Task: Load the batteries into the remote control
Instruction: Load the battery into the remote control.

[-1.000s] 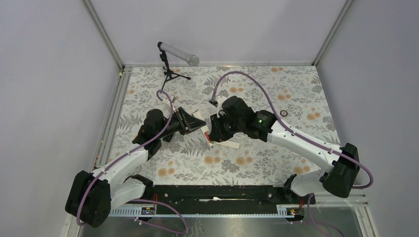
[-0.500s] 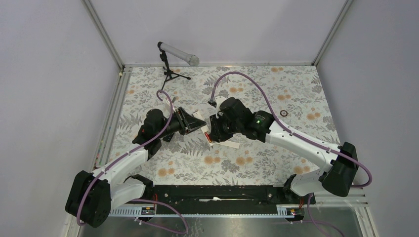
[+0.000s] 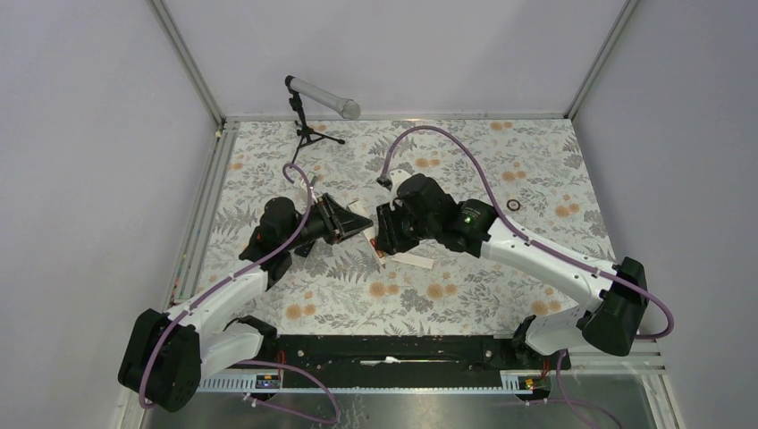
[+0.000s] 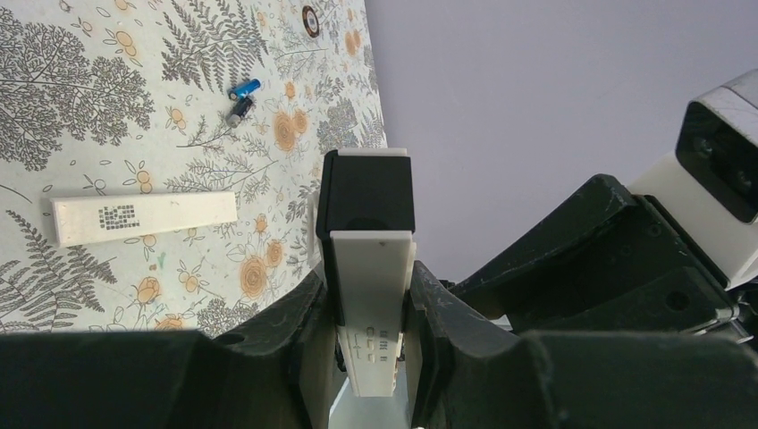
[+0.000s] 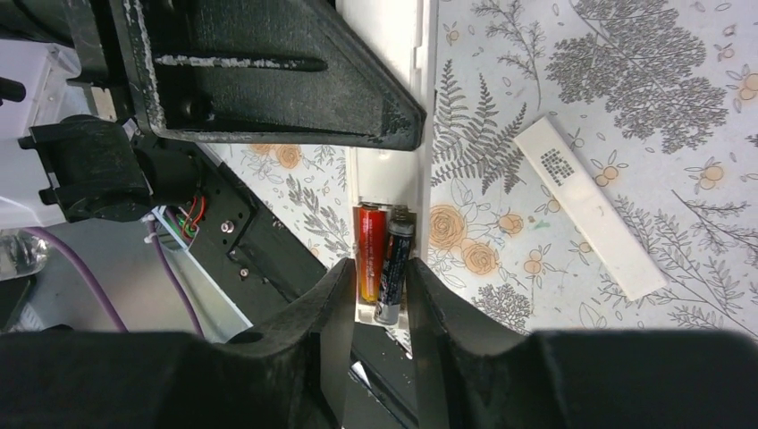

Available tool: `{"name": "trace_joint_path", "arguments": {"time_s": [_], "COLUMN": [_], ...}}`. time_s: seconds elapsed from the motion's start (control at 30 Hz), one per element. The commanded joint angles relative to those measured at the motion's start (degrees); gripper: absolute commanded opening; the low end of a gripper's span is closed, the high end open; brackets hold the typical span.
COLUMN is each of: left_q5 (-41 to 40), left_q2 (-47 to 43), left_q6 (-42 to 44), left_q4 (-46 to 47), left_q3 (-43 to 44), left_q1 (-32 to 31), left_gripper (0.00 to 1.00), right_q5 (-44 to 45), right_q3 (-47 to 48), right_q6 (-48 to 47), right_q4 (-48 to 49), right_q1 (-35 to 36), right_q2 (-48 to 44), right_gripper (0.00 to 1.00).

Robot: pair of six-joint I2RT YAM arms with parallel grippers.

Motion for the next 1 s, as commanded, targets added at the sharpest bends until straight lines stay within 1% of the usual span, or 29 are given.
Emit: {"name": "trace_joint_path", "arguments": {"time_s": [0.0,0.17,0.23,0.4,0.5,0.57,0.7,0.8,0.9,0.97], "left_q5": [2.19,3.28,3.78,5.13,5.88,6.27,6.31,3.69,1.47,1.03], "left_q2": [-1.65,-2.07,-2.32,-2.79,-2.75,-2.51,-1.93,-3.03,-5.15,-6.01], "left_q6": [-1.35,-2.47,-3.02,-6.44,-10.69,-14.32,-22.33,-29.62,-33.76,-34.67], "left_q4": [4.83,5.62,6.01,8.82,13.32,16.86,24.53,30.58,31.18,29.94], "left_q3": [1.02,0.76,0.62,-0.05,-0.92,-1.45,-2.83,-4.74,-4.59,-4.24], "left_q1": [0.72,2.08,2.74,4.23,4.86,5.06,5.07,5.07,5.07,5.07], "left_gripper": [0.00,0.00,0.00,0.00,0.00,0.00,0.00,0.00,0.00,0.00], "right_q5": [3.58,5.09,5.27,7.74,8.21,7.80,6.38,4.18,3.18,2.98], "right_q3": [3.38,4.57,4.43,0.84,-4.33,-8.10,-14.85,-20.18,-23.36,-23.98], "right_q6": [0.83,1.66,2.27,6.24,10.25,13.39,20.94,25.79,27.76,27.95], "right_q4": [0.64,0.35,0.54,4.87,11.79,16.14,26.42,36.42,43.68,45.85], "right_q1": [0.08,0.04,0.08,0.08,0.04,0.08,0.07,0.10,0.08,0.08], "right_q2": [-0.95,-1.85,-2.52,-7.43,-12.41,-14.77,-18.48,-20.69,-22.09,-22.44], "right_gripper": [0.36,0.40,0.44,0.66,0.79,0.83,0.87,0.87,0.87,0.87]}}
